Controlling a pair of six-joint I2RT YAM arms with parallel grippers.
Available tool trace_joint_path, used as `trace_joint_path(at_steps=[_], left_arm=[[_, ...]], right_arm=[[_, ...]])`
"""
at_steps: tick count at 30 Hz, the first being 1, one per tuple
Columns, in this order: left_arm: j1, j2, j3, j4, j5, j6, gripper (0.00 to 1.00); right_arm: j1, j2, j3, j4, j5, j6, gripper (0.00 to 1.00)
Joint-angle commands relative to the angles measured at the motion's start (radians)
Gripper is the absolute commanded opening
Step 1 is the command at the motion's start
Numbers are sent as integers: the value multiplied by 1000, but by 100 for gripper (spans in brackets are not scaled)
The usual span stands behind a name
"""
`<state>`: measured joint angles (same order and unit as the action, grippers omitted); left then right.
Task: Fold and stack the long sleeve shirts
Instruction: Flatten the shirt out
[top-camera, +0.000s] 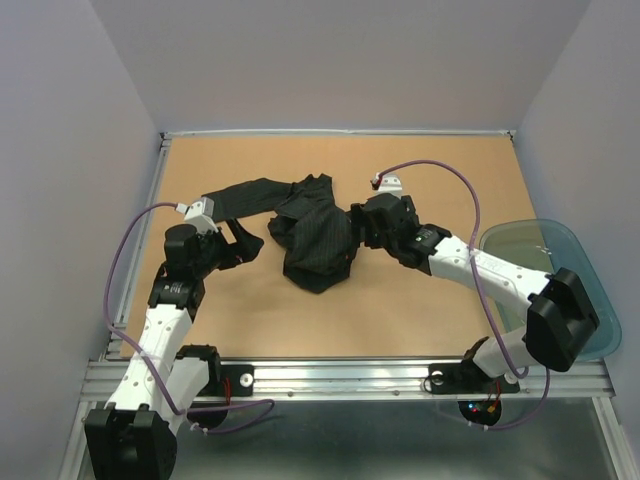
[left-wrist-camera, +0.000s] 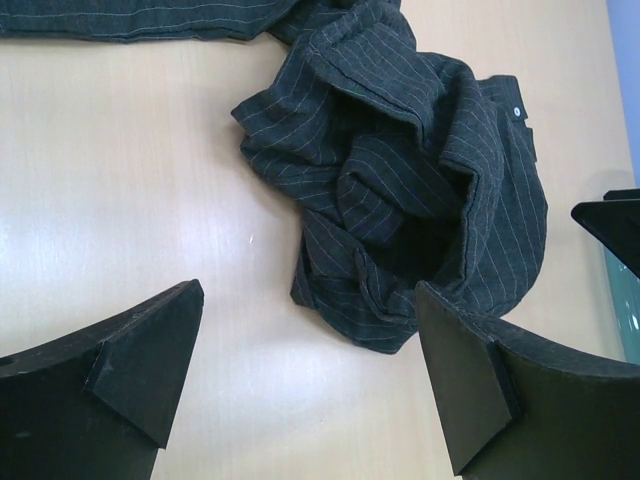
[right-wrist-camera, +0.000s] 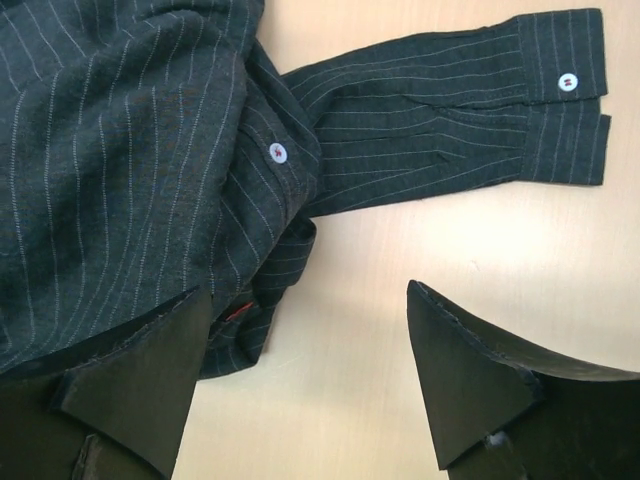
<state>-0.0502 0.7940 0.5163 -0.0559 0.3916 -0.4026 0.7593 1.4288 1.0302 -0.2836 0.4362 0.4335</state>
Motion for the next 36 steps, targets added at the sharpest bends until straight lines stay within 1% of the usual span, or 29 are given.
trace_joint_path(at_steps=[1,2,4,5,7,9,10,11,15,16,18,20,21,23,24,26,28,31,32,33,35,36], left_arm=[[0,7,-4,36,18,2,99],[0,10,-4,36,20,2,99],[0,20,-2,36,18,1,99],[0,24,-2,36,18,1,99],[0,27,-2,33,16,2,99],[0,27,-1,31,12,2,99],[0,28,-1,30,9,2,99],[0,25,-2,28,6,2,99],[0,24,-2,25,0,2,99],[0,24,-1,25,0,2,99],[0,24,-1,25,-2,4,99],[0,21,-1,24,0,2,99],[0,19,-1,24,-3,2,99],[0,17,-2,24,-5,4,99],[0,17,-2,24,-5,2,99],[0,14,-2,24,-3,2,99],[0,16,-2,25,-3,2,99],[0,13,-2,24,-2,2,99],[0,13,-2,24,-2,2,99],[0,11,-2,24,-2,2,99],[0,10,-2,24,-3,2,99],[0,8,-2,24,-3,2,99]], right_arm=[[9,8,73,31,-34,53,83],[21,25,114,32,-30,56,83],[84,50,168,31,-1,22,82],[107,86,233,31,36,8,82],[162,134,301,29,50,-21,82],[192,215,388,27,91,-36,82],[218,244,418,23,149,-45,82],[230,304,474,20,177,-58,82],[252,429,585,-22,272,-49,82],[253,485,632,-44,298,-50,82],[252,528,666,-63,363,-65,80],[252,570,692,-71,398,-78,75],[253,576,696,-75,427,-94,64],[250,559,673,-75,453,-105,47],[249,547,660,-77,475,-113,28],[244,520,627,-77,493,-124,14],[232,455,550,-77,530,-118,1],[195,316,398,-77,518,-38,1],[181,276,357,-77,474,-6,1],[167,227,306,-77,449,61,1],[127,96,158,-77,389,138,0],[115,52,105,-77,368,230,0]])
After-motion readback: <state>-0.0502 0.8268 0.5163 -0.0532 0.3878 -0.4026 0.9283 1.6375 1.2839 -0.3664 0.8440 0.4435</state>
